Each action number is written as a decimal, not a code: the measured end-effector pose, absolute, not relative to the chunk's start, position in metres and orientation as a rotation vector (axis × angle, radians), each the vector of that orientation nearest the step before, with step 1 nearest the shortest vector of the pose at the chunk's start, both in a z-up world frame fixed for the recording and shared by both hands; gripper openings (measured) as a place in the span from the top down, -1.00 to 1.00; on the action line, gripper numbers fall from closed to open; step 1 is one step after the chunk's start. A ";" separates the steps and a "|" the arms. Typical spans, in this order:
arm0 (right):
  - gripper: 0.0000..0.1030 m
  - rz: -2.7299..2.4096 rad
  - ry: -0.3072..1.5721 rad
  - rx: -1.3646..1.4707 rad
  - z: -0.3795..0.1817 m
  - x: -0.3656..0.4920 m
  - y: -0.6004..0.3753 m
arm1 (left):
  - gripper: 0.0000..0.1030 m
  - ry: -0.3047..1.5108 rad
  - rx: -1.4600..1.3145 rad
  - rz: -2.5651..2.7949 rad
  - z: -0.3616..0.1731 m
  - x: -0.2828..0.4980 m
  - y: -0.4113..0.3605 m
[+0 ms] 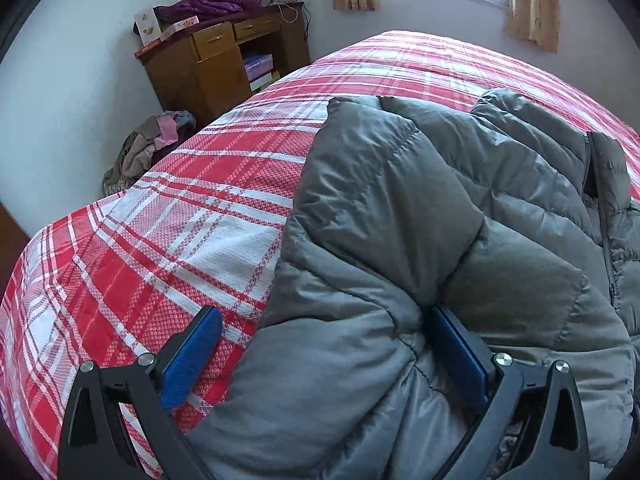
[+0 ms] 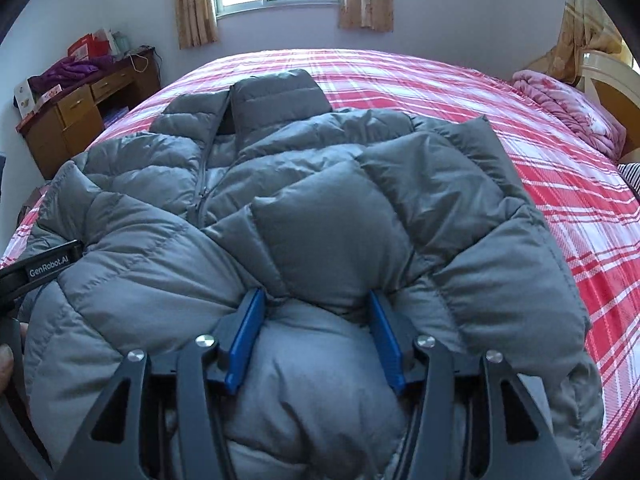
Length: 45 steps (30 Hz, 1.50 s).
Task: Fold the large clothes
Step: 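Grasp the jacket hem with both tools and lift it toward the collar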
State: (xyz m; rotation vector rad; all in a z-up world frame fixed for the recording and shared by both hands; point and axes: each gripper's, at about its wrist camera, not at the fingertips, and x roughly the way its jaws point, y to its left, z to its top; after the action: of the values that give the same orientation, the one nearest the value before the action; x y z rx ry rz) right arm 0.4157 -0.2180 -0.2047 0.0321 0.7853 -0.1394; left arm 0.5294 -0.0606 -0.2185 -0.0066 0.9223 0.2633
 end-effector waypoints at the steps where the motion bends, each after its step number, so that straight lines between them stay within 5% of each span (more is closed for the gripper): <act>1: -0.10 -0.139 0.786 0.031 -0.205 0.416 -0.218 | -0.99 0.927 -0.010 0.260 -0.219 0.530 -0.060; 7: -0.16 -0.120 0.804 0.041 -0.203 0.417 -0.218 | -0.98 0.999 -0.006 0.210 -0.193 0.530 -0.046; 12: -0.75 -0.015 0.846 0.079 -0.178 0.415 -0.230 | -0.98 0.925 -0.080 0.118 -0.139 0.540 -0.037; 16: -0.84 -0.003 0.811 0.058 -0.143 0.437 -0.233 | -0.98 0.930 -0.034 0.085 -0.121 0.582 -0.064; 26: -0.92 -0.102 0.808 0.275 -0.096 0.571 -0.255 | -0.98 0.956 -0.097 0.037 -0.109 0.697 -0.102; 42: -0.92 -0.082 0.897 0.086 -0.142 0.665 -0.222 | -0.98 1.027 -0.058 -0.064 -0.170 0.760 -0.149; 43: -0.92 -0.074 0.897 0.084 -0.144 0.665 -0.222 | -0.92 1.008 -0.056 -0.089 -0.169 0.756 -0.151; 45: -0.63 -0.037 0.910 0.092 -0.145 0.661 -0.225 | -0.31 1.000 -0.036 -0.123 -0.169 0.749 -0.154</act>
State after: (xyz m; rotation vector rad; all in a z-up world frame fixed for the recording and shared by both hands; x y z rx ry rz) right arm 0.6608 -0.2252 -0.1452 0.0919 0.9099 -0.0372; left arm 0.7490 -0.1537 -0.1686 -0.0363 1.0000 -0.1225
